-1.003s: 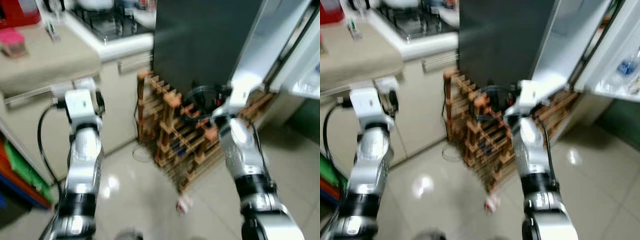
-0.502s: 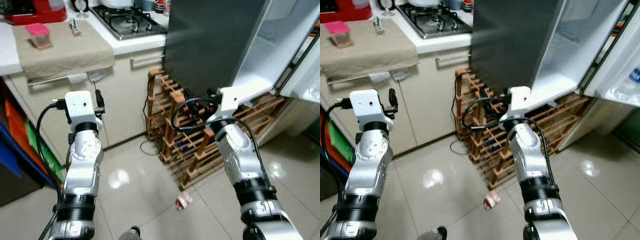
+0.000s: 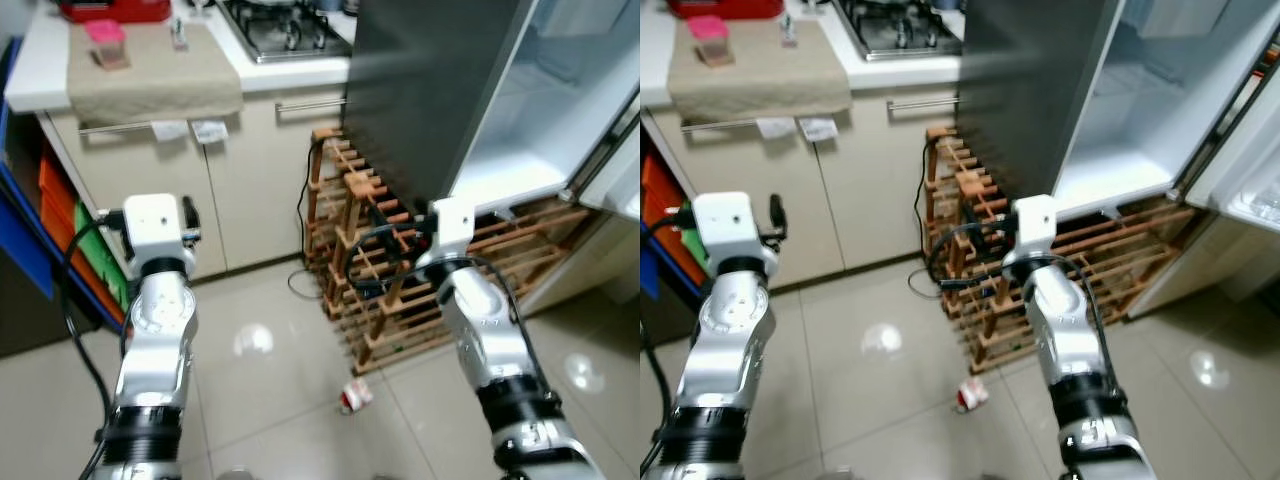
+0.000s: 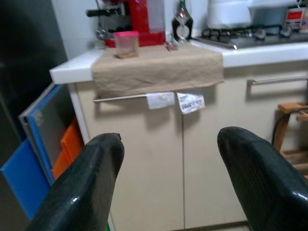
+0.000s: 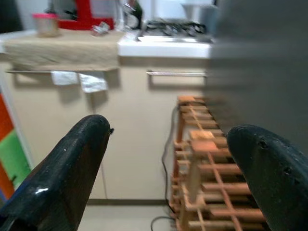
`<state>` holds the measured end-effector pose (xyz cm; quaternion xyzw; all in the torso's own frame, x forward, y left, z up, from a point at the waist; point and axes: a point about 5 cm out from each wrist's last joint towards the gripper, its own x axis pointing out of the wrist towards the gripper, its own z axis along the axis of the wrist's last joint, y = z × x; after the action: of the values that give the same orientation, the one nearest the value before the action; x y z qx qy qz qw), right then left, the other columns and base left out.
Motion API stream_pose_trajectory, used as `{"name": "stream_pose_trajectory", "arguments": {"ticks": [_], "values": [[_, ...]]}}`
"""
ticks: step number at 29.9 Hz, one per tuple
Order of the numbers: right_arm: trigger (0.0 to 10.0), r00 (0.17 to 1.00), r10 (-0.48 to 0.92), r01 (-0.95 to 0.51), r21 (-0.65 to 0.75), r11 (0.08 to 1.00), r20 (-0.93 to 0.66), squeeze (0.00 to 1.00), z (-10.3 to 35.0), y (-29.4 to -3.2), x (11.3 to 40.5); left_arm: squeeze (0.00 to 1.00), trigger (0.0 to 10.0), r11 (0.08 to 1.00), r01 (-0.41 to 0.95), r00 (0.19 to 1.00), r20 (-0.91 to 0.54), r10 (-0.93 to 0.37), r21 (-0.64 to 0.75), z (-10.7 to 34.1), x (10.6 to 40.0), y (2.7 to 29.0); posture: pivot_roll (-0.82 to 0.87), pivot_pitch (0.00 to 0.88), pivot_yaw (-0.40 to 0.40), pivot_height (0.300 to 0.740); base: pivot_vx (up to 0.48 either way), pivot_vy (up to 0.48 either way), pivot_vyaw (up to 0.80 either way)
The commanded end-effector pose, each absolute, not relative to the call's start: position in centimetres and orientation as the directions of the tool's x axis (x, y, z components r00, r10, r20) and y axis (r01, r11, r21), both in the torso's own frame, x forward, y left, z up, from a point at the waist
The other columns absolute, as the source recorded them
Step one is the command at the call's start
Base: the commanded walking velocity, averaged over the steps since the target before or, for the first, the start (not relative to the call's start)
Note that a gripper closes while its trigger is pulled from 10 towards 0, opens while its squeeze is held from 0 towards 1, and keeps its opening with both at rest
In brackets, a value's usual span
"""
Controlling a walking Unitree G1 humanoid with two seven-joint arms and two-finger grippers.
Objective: Restocking fridge
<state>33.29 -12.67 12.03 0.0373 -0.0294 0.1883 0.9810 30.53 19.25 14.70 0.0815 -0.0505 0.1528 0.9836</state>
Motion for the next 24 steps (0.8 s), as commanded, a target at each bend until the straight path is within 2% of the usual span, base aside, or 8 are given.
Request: {"name": "stream_pose_trajectory", "arguments": {"ticks": [1,8,10,16,24], "values": [[10.0,0.912,0.401,-0.405,0.045,0.913,0.083,0.0,12.4,-11.7,33.6,0.0,10.0,0.948,-0.279,0.952,0.171,0.253,0.151,15.7,30.6,18.7,0.05,0.0,-0.064,0.74,0.0,0.0,0.41],[10.0,0.916,0.39,-0.395,0.044,0.918,0.09,0.0,12.3,-12.1,33.3,0.0,10.0,0.961,-0.242,0.962,0.165,0.219,0.131,15.7,30.8,17.8,0.03,0.0,-0.051,0.74,0.0,0.0,0.41],[10.0,0.918,0.389,-0.394,0.049,0.918,0.08,0.0,12.0,-12.3,33.1,0.0,10.0,0.971,-0.196,0.967,0.189,0.169,0.135,16.3,31.3,16.9,0.02,0.0,-0.05,0.74,0.0,0.0,0.42],[10.0,0.941,0.335,-0.337,0.119,0.934,0.039,0.0,11.6,-13.0,33.6,0.0,10.0,0.975,-0.187,0.968,0.189,0.163,0.119,16.5,32.2,16.1,0.0,0.0,-0.053,0.74,0.48,0.0,0.14],[10.0,0.968,0.214,-0.229,0.118,0.966,0.129,0.0,13.3,-14.2,34.1,0.0,10.0,0.976,-0.192,0.966,0.199,0.168,0.107,16.9,32.3,15.9,0.0,0.0,-0.042,0.74,0.48,0.0,0.0]]}}
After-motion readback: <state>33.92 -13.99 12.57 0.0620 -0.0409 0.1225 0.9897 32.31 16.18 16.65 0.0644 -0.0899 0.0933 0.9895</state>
